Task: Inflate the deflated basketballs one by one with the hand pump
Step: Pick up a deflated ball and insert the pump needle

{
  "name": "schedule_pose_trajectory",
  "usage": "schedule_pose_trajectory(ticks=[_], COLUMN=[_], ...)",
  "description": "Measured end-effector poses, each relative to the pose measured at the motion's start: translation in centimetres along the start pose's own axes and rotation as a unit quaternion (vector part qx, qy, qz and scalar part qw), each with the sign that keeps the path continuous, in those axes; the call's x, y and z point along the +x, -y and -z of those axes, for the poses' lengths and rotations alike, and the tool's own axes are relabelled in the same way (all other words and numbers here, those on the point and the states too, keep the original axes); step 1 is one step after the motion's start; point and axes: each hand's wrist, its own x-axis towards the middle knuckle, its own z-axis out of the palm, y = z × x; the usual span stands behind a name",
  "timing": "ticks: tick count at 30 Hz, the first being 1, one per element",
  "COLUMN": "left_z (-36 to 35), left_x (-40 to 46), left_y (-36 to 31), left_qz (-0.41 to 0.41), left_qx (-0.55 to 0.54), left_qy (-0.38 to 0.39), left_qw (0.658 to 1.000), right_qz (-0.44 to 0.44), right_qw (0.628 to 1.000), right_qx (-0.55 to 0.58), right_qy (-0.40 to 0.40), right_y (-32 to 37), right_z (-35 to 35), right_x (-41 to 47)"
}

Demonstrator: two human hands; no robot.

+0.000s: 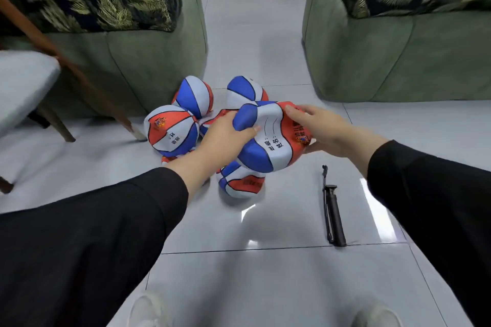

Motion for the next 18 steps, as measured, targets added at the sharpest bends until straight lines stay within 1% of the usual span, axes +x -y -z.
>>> schedule_pose_trajectory(ticks=[2, 4, 5, 6, 9, 12, 14, 16, 18], left_z=[-1.7, -3.5, -4.4, -5.3, -7.8, -10.4, -11.9, -12.9, -13.7], left_x=[-1.5, -2.8, -3.2, -3.7, -4.6, -4.9, -5.1, -5.1, -4.8], left_y=[-0.7, -1.3, -1.4, -1.4, -0.9, 1.0, 2.5, 3.7, 4.4], left_qz=[0.011, 0.052, 0.070, 0.076, 0.089, 0.132, 0.137, 0.143, 0.156], left_qx=[-0.045, -0.110, -0.129, -0.123, -0.061, 0.014, 0.096, 0.166, 0.212], left_qy=[0.010, 0.027, 0.041, 0.049, 0.039, 0.051, 0.069, 0.084, 0.097], left_qw=[0.999, 0.992, 0.988, 0.988, 0.993, 0.990, 0.984, 0.972, 0.960], right_qz=[-0.014, -0.022, -0.024, -0.028, -0.041, -0.049, -0.058, -0.074, -0.088], right_qw=[0.999, 0.996, 0.995, 0.993, 0.986, 0.972, 0.960, 0.942, 0.919], right_qx=[-0.050, -0.086, -0.098, -0.113, -0.163, -0.229, -0.268, -0.327, -0.383], right_qy=[0.011, -0.004, -0.010, -0.015, -0.013, -0.034, -0.049, -0.033, -0.013], right_y=[-0.7, -1.6, -2.1, -2.7, -4.9, -7.9, -10.1, -12.1, -14.0], right_z=[1.6, 2.3, 2.5, 2.8, 3.9, 5.3, 6.2, 7.1, 8.1], right_x=[-2.2, -3.9, -4.4, -4.8, -5.2, -4.5, -3.7, -2.9, -1.9])
